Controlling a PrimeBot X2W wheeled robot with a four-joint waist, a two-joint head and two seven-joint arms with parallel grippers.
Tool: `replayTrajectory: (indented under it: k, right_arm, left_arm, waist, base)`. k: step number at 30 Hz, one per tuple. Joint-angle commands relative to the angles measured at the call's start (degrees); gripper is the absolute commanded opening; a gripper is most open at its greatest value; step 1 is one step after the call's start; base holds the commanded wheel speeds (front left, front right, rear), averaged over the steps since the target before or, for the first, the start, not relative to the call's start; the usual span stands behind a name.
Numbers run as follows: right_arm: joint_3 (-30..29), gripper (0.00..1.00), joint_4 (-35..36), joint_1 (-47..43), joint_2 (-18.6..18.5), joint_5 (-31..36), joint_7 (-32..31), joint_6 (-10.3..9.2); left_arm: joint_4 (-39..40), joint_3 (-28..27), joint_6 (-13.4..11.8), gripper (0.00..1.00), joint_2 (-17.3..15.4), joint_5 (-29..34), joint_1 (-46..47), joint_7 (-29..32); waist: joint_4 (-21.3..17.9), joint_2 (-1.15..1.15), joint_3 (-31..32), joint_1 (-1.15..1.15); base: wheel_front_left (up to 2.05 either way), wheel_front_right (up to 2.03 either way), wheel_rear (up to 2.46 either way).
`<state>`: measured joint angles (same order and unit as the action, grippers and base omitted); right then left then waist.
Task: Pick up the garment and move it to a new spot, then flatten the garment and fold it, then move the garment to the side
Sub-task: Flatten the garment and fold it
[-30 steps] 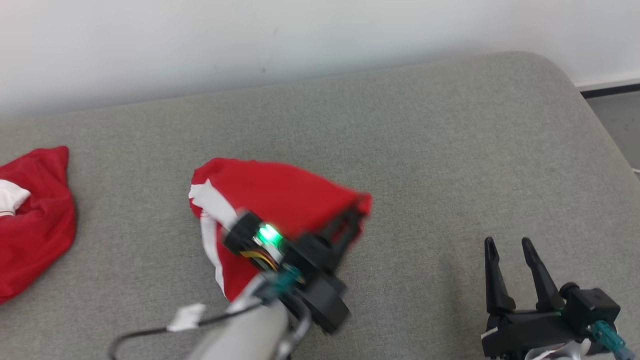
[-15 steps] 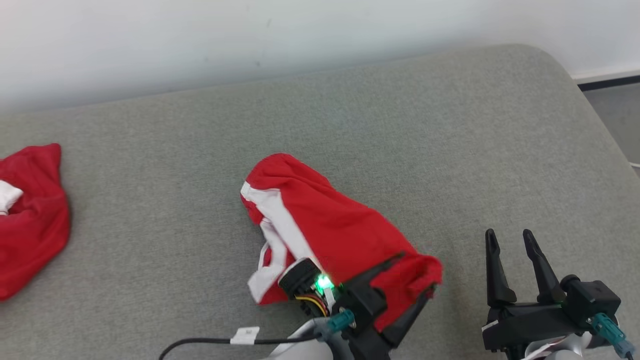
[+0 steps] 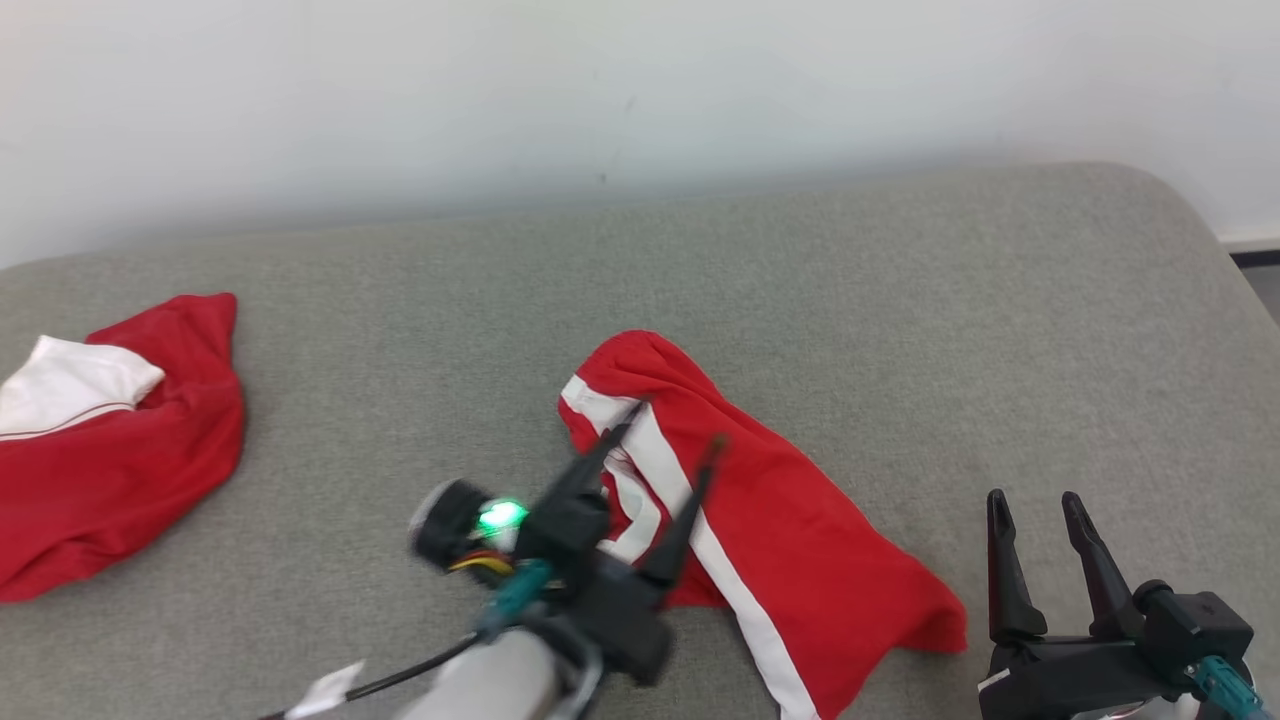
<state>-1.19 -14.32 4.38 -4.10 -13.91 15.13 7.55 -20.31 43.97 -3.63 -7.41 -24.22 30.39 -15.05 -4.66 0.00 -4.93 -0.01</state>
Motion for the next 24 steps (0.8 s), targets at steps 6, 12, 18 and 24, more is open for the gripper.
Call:
replayTrajectory:
  k: [6,12,18,24]
  right_arm:
    - [-0.2,1.0,0.2,-1.7,-0.8,0.2,0.0,-0.12]
    - [0.1,1.0,0.3,-2.3,-1.0,0.0,0.0,-0.12]
    - [0.5,1.0,0.5,-3.1,-1.4,-0.3,0.0,-0.12]
    - [0.8,1.0,0.3,-3.2,-1.6,-0.6,0.0,-0.12]
  left_arm:
    - [7.8,-12.2,-2.6,1.0,-5.7,2.8,-10.0,-0.2]
    - [12.9,-21.9,-3.4,1.0,-7.8,4.8,-17.5,-0.2]
    - [16.4,-31.7,-3.0,1.0,-7.2,6.8,-26.7,-0.2]
    - [17.1,-37.6,-0.8,1.0,-4.2,9.1,-32.4,-0.2]
  waist:
    - [2.5,0.0,2.8,0.01]
    - [3.2,0.0,3.4,0.01]
    - [3.7,0.0,3.7,0.01]
    - [4.3,0.0,3.7,0.01]
  base:
    - [0.0,0.0,0.0]
    - [0.0,0.0,0.0]
    - [0.0,0.0,0.0]
    - [0.0,0.0,0.0]
